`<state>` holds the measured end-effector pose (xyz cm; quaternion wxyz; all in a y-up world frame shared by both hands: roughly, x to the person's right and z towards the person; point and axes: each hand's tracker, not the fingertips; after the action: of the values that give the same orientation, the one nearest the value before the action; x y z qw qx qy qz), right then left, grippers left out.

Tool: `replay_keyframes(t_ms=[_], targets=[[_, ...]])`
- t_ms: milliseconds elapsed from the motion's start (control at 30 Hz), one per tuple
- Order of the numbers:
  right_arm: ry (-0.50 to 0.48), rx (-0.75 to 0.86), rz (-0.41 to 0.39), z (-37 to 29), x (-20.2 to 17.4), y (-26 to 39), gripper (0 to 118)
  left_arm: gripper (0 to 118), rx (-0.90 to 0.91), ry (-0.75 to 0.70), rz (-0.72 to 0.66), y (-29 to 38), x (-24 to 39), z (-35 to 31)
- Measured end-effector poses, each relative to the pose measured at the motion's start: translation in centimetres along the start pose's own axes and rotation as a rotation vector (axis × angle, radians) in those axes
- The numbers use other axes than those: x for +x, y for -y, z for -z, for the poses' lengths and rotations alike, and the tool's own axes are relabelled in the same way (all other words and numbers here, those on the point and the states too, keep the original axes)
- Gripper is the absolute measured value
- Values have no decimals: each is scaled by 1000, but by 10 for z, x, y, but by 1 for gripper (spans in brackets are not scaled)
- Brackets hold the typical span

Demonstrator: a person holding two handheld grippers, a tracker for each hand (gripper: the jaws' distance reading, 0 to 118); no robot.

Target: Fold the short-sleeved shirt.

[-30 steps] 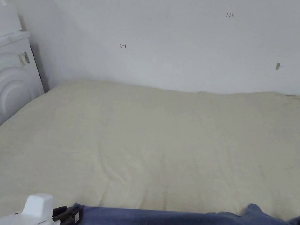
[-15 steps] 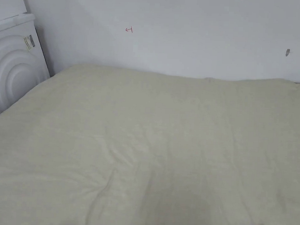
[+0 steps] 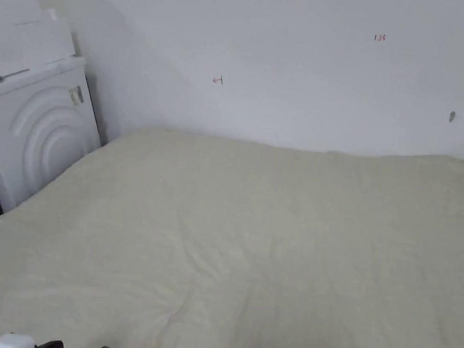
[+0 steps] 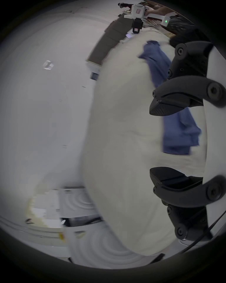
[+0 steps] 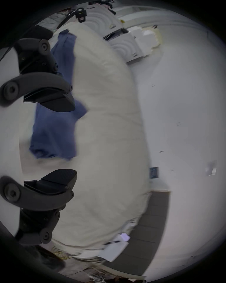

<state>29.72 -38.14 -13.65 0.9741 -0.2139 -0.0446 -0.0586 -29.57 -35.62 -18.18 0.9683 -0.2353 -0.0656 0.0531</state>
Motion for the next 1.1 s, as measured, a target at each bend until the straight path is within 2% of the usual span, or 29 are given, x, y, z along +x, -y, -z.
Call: replay_keyframes(t_ms=[133, 200, 333, 400, 433, 500, 533, 567, 633, 667, 833, 933, 1100], targets=[[-49, 181, -74, -34, -49, -54, 80, 76, 210, 64, 50, -53, 47, -36], [-77, 247, -112, -36, -59, -58, 80, 76, 286, 80, 65, -64, 70, -45], [-94, 264, -136, -36, -90, -62, 81, 75, 332, 124, 60, -65, 104, -46], [-120, 244, -135, -36, -97, -59, 80, 69, 315, 150, 44, -60, 112, -42], [-122, 244, -122, -35, -100, -55, 80, 62, 313, 152, 44, -56, 116, -42], [-160, 221, -105, -36, -104, -50, 71, 33, 308, 156, 63, -49, 124, -43], [-172, 211, -86, -36, -105, -47, 58, 21, 300, 147, 77, -46, 127, -43], [-181, 202, -81, -36, -108, -45, 38, 14, 300, 136, 83, -43, 130, -44], [-177, 194, -80, -37, -112, -37, 4, 7, 288, 148, 87, -37, 129, -46], [-170, 192, -84, -36, -113, -33, 1, 0, 270, 159, 75, -34, 128, -46], [-198, 131, -64, -34, -119, -24, 0, 0, 243, 121, 76, -19, 126, -43], [-189, 143, -80, -34, -119, -21, 0, 0, 228, 98, 103, -18, 123, -41], [-195, 131, -62, -37, -118, -22, 0, 0, 187, 85, 76, -13, 106, -36]])
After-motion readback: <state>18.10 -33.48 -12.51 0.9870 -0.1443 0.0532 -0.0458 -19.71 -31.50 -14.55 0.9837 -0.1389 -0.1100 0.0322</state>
